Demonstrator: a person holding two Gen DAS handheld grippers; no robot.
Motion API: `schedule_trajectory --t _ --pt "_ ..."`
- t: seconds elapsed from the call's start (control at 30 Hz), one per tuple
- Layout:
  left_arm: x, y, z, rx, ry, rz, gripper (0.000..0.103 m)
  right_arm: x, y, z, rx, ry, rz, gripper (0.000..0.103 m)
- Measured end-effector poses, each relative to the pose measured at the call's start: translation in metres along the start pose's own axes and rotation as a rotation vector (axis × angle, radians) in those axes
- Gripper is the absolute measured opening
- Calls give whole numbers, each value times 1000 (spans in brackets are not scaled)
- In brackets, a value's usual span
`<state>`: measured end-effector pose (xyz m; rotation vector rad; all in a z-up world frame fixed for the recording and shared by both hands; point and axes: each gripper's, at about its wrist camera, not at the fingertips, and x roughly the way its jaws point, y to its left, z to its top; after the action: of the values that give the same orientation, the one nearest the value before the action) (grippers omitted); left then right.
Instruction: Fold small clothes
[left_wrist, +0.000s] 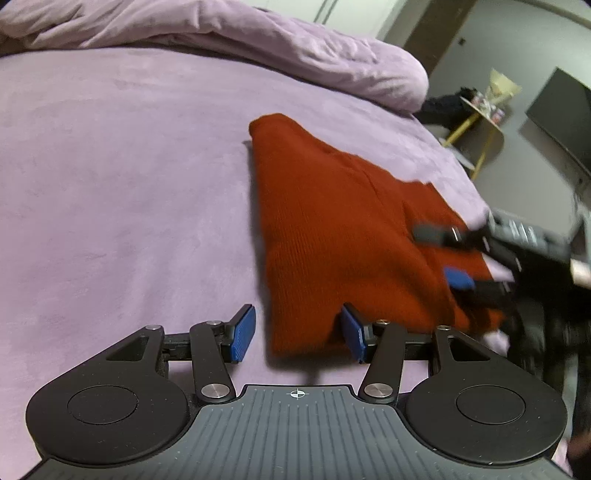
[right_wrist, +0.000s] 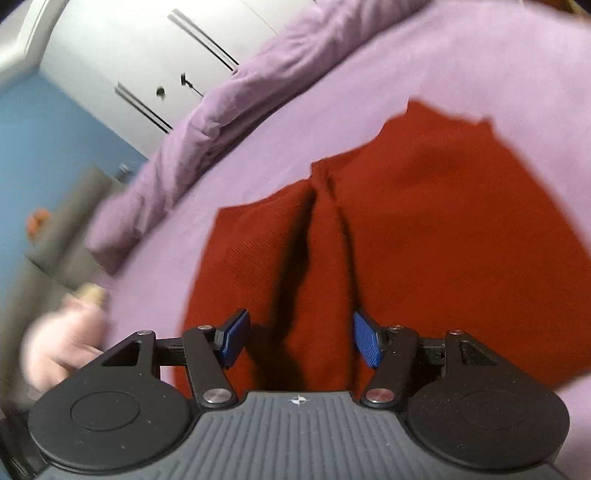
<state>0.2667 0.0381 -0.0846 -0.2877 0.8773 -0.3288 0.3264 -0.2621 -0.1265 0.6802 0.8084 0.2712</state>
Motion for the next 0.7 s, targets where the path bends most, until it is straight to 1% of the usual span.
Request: schedule_trajectory --t 0.07,0.13,0.17,0.2,0.23,0.3,0.33,0.4,0.43,0.47,0.53,0.6,0.63,0.67,0.7 --pt "-2 -2 -4 12 5 16 58 11 1 5 23 19 29 61" --pt "-3 -3 -9 17 14 11 58 22 9 6 1 39 21 59" --pt "-1 -5 -11 20 19 9 58 26 16 5 -33 37 17 53" --pt "1 -7 -12 23 25 14 58 28 24 5 -67 29 12 43" --pt "4 -10 -13 31 30 25 58 28 31 5 -110 18 -2 38" --pt "10 -16 -14 44 38 41 58 29 49 0 -219 -6 -65 20" --pt "13 -19 -15 51 34 47 58 29 56 -3 -266 -17 -87 16" --pt "16 -27 -14 68 27 69 59 28 76 -7 -399 -54 -176 13" --pt "16 -30 -14 74 22 72 59 24 90 -11 -488 -87 -228 13" --pt "16 -33 -13 75 19 75 59 18 100 -13 -551 -124 -259 13" --pt "14 -35 -13 63 13 77 58 0 110 -13 -607 -208 -303 13" --pt "14 -34 -12 39 10 81 59 -14 108 -12 -636 -271 -369 13" --pt "15 -33 -11 26 14 77 60 -17 103 -14 -659 -286 -416 13" --pt "17 -32 -11 16 21 61 61 -16 93 -14 -681 -284 -479 13" --pt "18 -33 -11 4 28 44 61 -14 83 -14 -678 -265 -515 13"
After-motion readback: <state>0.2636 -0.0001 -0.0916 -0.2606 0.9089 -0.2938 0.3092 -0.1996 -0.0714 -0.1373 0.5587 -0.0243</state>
